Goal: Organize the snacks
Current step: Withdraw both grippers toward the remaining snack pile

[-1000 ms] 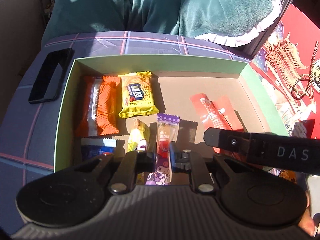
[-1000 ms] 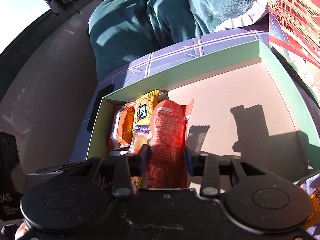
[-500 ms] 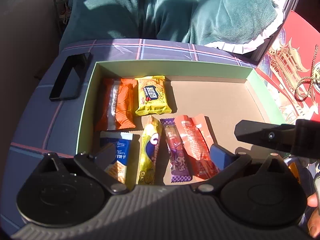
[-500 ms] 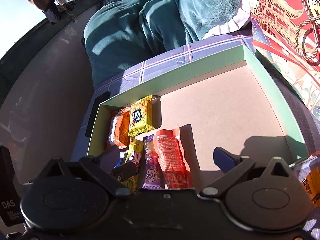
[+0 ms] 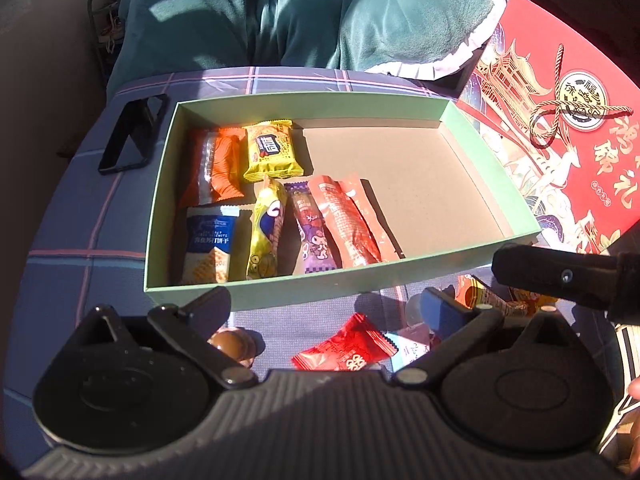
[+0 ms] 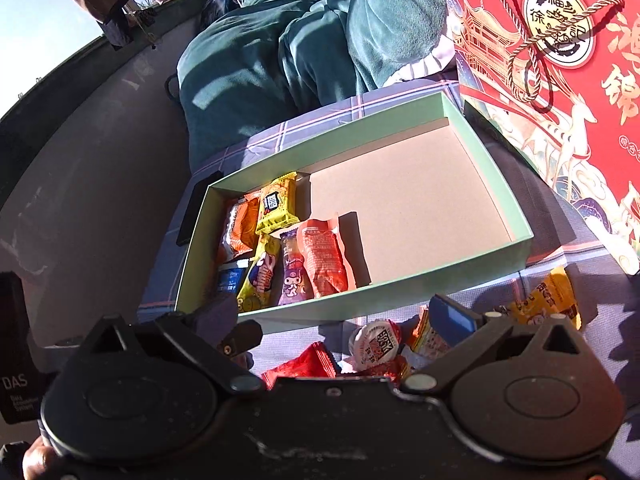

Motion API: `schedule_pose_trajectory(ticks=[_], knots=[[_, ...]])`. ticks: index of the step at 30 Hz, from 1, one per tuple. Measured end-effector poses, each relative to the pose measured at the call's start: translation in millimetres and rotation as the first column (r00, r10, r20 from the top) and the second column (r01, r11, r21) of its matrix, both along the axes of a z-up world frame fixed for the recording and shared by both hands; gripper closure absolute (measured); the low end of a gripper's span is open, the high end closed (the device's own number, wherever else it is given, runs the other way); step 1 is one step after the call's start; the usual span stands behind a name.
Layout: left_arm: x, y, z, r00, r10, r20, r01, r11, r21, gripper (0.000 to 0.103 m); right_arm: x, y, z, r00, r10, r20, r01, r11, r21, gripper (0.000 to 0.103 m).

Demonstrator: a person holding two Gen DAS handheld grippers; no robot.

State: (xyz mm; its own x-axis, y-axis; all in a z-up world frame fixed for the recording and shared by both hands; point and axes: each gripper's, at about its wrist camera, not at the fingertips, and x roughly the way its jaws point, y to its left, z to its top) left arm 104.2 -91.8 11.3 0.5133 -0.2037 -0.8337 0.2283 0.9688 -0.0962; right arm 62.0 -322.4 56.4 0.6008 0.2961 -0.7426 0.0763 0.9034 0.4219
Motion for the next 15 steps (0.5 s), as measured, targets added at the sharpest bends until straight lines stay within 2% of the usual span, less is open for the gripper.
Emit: schedule_pose_trajectory(ticks=[8,15], knots=[[-43.3,-15.0,-20.5,0.993,-0.102,-0.055,0.103,0.995,0.009,0.000,-54.9,-21.5,-8.2,0.998,-0.064,-0.023,0.064,0.998,-0.017,0.000],[-77.1,-16.4,-53.4,0.980,-0.141,-0.141,0.147,0.989,0.032,0.000,-91.5,-19.7,-36.9,0.995,-0.073,-0.072,0.071,0.997,-0.034,0.000]])
